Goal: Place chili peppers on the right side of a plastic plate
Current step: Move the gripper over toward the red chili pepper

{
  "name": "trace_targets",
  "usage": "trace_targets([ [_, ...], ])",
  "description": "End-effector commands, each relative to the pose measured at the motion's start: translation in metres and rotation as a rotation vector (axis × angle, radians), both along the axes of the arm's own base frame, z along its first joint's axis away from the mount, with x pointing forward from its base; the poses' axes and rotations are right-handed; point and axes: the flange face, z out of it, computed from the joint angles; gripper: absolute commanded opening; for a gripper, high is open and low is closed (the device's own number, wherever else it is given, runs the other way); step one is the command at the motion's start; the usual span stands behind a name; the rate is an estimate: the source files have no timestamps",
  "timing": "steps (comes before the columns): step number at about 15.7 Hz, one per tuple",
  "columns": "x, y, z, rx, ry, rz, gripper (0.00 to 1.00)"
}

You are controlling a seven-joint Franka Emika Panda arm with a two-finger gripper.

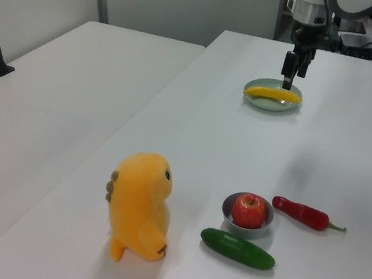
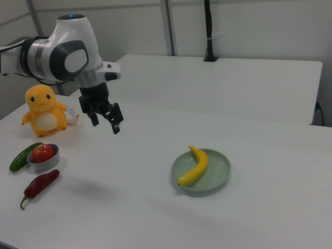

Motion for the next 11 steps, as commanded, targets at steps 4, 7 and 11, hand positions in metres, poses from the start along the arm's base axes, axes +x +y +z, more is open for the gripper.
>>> trace_targets([
  [4,0.0001,0.0040,-0.0052,0.021,-0.011,0.021,1.00],
  [7,-0.0008,0.0039,-0.0060,0.021,-0.008,0.018,1.00],
  [11,-0.0029,0.0046,-0.0114,0.020,0.001,0.019,1.00],
])
